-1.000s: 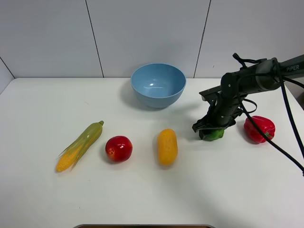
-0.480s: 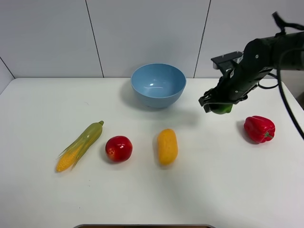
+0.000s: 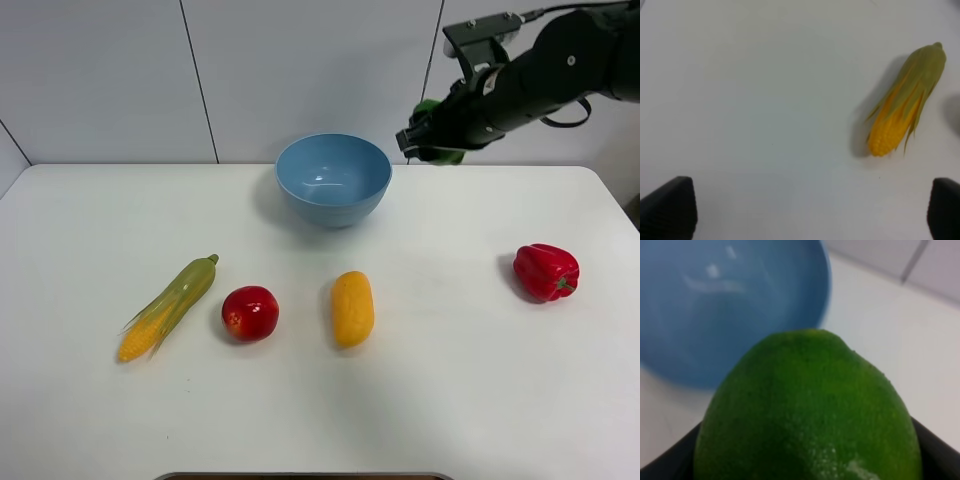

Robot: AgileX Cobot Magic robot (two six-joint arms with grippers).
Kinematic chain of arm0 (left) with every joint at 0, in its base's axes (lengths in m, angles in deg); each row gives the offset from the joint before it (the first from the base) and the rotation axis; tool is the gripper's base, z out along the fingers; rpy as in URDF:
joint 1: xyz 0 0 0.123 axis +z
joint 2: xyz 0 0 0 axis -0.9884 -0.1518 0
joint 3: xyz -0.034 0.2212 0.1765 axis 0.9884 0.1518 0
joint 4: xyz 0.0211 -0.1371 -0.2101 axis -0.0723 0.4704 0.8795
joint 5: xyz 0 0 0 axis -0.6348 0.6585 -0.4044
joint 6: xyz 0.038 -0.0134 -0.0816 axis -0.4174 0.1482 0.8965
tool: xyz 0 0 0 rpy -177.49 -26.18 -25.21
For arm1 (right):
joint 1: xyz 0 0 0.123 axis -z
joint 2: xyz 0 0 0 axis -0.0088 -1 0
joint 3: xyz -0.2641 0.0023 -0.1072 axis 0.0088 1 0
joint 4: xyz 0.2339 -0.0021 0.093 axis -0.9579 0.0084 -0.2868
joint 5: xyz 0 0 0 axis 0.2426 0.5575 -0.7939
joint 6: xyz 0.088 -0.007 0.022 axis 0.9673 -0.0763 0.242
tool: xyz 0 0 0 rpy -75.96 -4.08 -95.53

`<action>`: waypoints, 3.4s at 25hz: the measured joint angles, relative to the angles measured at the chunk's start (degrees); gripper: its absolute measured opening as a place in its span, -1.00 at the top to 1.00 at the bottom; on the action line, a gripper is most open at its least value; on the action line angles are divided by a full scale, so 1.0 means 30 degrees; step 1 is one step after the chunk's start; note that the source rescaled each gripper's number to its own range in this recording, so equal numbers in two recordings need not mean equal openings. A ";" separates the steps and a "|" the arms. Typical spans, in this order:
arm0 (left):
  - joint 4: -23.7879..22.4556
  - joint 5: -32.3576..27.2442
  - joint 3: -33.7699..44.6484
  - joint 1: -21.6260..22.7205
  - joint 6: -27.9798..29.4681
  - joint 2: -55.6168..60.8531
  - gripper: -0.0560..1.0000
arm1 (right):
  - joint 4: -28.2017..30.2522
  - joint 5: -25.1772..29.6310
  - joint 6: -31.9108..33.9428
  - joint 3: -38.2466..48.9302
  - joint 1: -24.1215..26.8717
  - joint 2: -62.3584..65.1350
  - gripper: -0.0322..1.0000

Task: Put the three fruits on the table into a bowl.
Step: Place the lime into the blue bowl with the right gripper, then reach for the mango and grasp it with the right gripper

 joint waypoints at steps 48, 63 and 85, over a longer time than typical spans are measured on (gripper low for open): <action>-0.0018 0.0000 0.0000 0.0000 0.0000 0.0000 -0.74 | -0.0054 -0.2389 -0.0036 -0.9743 -0.1763 -1.2962 0.59; -0.0018 0.0000 0.0000 0.0000 0.0000 0.0000 -0.74 | -0.0421 -0.2460 -0.0715 -0.9743 -0.1917 -1.2852 -0.63; -0.0018 0.0000 0.0000 0.0000 0.0000 0.0000 -0.74 | 0.0125 0.6399 0.3303 -0.9743 -0.4197 -0.2351 -0.66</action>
